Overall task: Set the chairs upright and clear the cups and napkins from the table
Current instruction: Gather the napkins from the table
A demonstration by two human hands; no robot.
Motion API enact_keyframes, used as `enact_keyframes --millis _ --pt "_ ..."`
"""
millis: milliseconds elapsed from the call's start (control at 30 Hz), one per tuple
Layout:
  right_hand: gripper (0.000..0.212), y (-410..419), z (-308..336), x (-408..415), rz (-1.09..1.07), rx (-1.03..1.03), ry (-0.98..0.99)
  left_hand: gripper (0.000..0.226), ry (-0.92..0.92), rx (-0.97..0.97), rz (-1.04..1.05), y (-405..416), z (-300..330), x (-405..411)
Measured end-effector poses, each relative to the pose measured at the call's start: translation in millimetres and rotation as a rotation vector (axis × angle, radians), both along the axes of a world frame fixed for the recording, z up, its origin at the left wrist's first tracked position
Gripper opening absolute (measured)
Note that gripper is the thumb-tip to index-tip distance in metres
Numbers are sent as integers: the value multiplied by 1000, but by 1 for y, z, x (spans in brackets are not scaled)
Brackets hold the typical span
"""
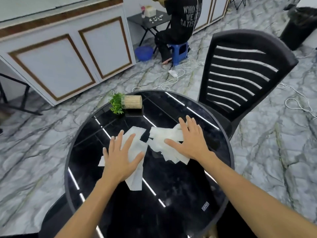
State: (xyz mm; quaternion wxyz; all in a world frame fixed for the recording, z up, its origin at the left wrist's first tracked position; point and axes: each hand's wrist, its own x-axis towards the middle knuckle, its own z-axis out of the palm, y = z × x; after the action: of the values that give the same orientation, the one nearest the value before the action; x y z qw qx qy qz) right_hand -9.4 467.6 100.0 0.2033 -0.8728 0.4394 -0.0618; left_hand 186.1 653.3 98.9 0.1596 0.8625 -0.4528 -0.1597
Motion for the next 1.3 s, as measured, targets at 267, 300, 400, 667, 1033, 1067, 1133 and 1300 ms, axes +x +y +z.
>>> enact_keyframes --millis 267,300,400,667,1033,1067,1133,1300 --pt "76 19 -27 25 193 -103 -75 52 -127 -96 -87 -24 -23 -12" --pt "64 20 -30 25 204 -105 -149 44 -85 -171 -86 -25 -24 -14" --pt "38 27 -32 19 174 8 -300 22 101 -361 25 -23 -25 -22" --pt "62 23 -19 15 204 50 -478 31 151 -443 84 -23 -15 -21" --pt "40 21 -40 27 211 -209 -322 76 72 -185 -90 -37 -24 -13" --pt "49 24 -38 26 207 -208 -315 82 -2 -143 -121 -38 -26 -12" --pt "69 28 -36 25 178 -186 -301 82 -97 -112 -162 -38 -31 -13" --pt "63 28 -35 24 169 -212 -322 57 -77 -143 -169 -35 -35 -23"
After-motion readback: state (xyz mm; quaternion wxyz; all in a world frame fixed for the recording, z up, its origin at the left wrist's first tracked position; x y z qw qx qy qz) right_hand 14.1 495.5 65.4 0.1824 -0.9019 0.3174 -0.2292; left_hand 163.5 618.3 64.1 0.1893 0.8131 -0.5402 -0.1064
